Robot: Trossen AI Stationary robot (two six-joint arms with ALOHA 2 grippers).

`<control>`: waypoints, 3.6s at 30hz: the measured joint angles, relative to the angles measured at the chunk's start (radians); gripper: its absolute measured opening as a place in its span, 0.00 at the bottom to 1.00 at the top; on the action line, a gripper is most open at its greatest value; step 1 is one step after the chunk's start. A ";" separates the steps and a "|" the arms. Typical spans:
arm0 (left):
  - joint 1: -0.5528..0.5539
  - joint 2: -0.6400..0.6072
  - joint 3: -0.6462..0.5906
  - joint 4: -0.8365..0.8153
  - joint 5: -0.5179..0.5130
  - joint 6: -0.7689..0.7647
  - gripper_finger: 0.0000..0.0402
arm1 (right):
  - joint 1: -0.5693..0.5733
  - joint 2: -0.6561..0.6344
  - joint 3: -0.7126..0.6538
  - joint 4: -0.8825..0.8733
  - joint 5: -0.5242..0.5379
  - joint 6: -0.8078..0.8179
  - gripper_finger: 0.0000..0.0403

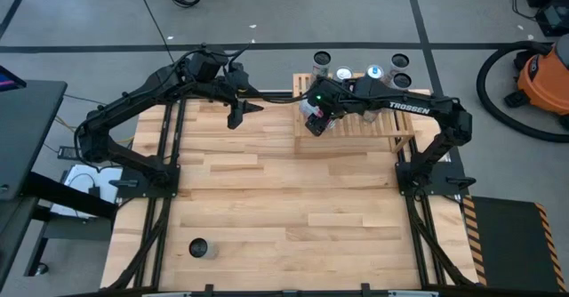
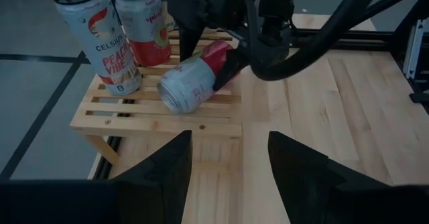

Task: Place canned beverage on shelf
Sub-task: Put the pink-white soda can on the shelf aligned with the other pink-white soda can

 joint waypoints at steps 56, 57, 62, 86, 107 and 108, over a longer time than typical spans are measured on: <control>0.000 0.000 0.000 -0.001 -0.001 -0.007 0.49 | 0.045 -0.055 0.000 0.016 0.047 -0.027 0.39; 0.000 0.000 0.000 -0.001 -0.001 -0.007 0.49 | 0.045 -0.055 0.000 0.016 0.047 -0.027 0.39; 0.000 0.000 0.000 -0.001 0.000 -0.007 0.49 | 0.045 -0.055 0.000 0.015 0.047 -0.029 0.40; 0.000 0.000 0.000 0.000 -0.001 -0.020 0.49 | 0.042 -0.053 -0.001 -0.007 0.038 -0.056 0.69; 0.000 0.000 0.000 0.000 -0.001 -0.020 0.49 | 0.031 -0.021 0.000 0.077 0.049 -0.037 0.84; 0.000 0.000 0.000 0.000 0.000 -0.020 0.49 | 0.029 -0.017 0.000 0.075 0.050 -0.038 0.84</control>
